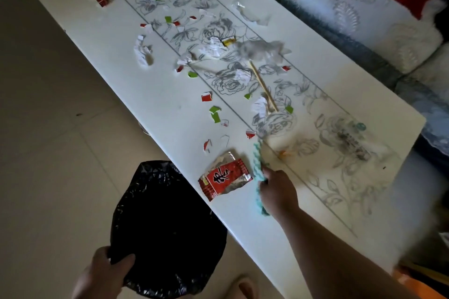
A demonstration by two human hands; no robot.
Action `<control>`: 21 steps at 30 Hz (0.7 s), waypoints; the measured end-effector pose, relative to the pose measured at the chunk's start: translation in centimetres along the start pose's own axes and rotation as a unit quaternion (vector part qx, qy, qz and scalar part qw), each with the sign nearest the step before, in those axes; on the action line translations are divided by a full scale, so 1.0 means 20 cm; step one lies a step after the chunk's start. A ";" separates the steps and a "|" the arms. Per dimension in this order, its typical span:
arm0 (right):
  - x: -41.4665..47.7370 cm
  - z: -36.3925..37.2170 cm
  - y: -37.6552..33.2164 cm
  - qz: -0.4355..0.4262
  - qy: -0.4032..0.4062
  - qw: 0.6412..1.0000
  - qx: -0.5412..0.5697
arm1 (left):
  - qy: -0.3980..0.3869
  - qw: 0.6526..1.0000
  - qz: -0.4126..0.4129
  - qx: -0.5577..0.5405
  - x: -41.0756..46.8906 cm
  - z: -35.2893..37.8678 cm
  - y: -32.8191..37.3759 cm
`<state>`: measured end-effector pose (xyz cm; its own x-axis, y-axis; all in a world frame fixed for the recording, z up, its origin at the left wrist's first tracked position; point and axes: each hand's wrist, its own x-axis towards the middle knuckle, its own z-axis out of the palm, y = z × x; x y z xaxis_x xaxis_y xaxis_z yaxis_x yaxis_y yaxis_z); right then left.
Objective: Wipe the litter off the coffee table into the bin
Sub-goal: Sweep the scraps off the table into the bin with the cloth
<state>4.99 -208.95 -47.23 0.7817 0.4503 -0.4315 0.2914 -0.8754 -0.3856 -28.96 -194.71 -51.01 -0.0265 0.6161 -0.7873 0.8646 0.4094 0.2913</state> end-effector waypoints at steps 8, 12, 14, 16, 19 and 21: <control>-0.16 0.23 -0.24 -0.073 -0.011 0.997 -0.010 | 0.009 0.999 0.002 -0.034 0.01 -0.10 -0.01; -0.28 0.29 -0.31 -0.138 -0.055 0.989 -0.027 | -0.004 0.999 0.014 -0.045 -0.02 -0.15 0.03; -0.36 0.32 -0.33 -0.184 -0.085 0.979 -0.026 | 0.005 0.999 0.020 -0.035 -0.02 -0.16 0.03; -0.43 0.34 -0.34 -0.215 -0.116 0.969 -0.027 | 0.022 0.999 0.029 -0.026 -0.03 -0.16 0.02; -0.46 0.32 -0.33 -0.205 -0.077 0.976 -0.015 | 0.031 0.999 0.040 -0.009 -0.06 -0.16 0.03; -0.45 0.26 -0.31 -0.173 -0.024 0.985 0.005 | 0.036 0.998 0.045 0.001 -0.08 -0.17 0.04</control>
<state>-6.70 -206.64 -45.16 0.6093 0.7294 -0.3111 0.5296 -0.6663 -0.5249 -29.95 -193.05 -47.71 0.0150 0.6974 -0.7166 0.8661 0.3490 0.3577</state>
